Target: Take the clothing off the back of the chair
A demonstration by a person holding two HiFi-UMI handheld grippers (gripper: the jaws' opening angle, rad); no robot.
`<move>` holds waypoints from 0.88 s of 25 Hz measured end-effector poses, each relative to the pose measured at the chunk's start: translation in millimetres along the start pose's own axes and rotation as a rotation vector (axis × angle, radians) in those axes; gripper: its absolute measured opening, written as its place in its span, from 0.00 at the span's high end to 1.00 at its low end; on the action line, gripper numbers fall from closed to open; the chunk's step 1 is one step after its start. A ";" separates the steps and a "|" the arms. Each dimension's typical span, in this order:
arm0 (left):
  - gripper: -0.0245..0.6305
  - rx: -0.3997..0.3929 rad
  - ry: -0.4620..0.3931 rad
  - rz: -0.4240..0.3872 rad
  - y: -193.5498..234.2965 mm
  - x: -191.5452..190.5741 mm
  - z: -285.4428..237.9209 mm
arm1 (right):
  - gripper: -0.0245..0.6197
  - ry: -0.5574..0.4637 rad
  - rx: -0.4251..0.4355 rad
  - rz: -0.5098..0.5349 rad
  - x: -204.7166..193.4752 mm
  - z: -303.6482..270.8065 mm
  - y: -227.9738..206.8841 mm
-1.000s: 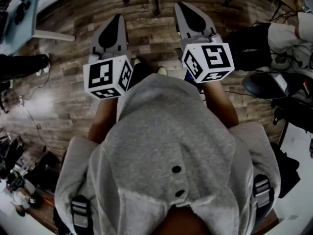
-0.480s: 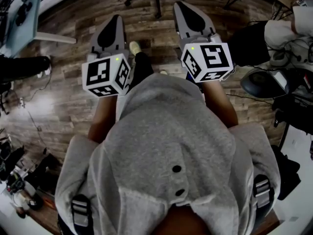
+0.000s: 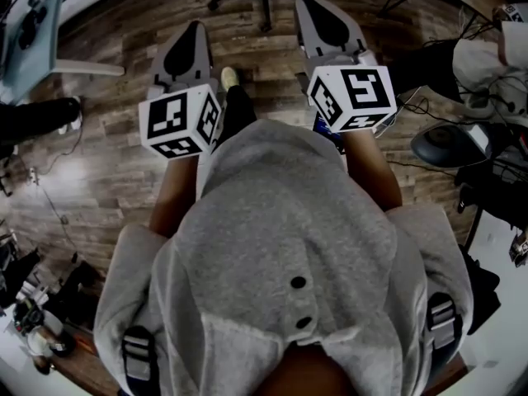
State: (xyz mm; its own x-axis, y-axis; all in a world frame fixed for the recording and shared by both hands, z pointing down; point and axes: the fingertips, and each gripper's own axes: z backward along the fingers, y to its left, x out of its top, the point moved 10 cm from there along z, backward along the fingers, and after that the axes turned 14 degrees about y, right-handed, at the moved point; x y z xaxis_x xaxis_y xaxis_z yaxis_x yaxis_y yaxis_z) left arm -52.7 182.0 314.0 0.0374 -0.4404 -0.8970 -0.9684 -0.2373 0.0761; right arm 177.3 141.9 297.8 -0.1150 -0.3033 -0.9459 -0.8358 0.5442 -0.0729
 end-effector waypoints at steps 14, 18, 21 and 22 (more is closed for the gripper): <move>0.96 -0.029 0.018 0.015 85.5 56.0 -98.7 | 0.95 0.029 -0.047 0.010 47.3 -123.5 -17.9; 0.96 -0.035 0.024 0.015 96.8 67.0 -115.3 | 0.95 0.036 -0.062 0.000 54.5 -140.7 -25.5; 0.96 -0.041 0.023 0.018 98.3 70.9 -119.5 | 0.95 0.038 -0.070 -0.002 57.6 -144.2 -28.4; 0.96 -0.045 0.023 0.019 99.3 71.5 -120.0 | 0.95 0.037 -0.071 -0.004 59.1 -144.7 -27.9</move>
State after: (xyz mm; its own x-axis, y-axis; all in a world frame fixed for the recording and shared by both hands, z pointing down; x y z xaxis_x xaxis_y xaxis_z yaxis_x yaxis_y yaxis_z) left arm -116.7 23.1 309.6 0.0252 -0.4648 -0.8851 -0.9570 -0.2672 0.1131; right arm 116.2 -4.4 289.7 -0.1304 -0.3348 -0.9332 -0.8720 0.4867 -0.0527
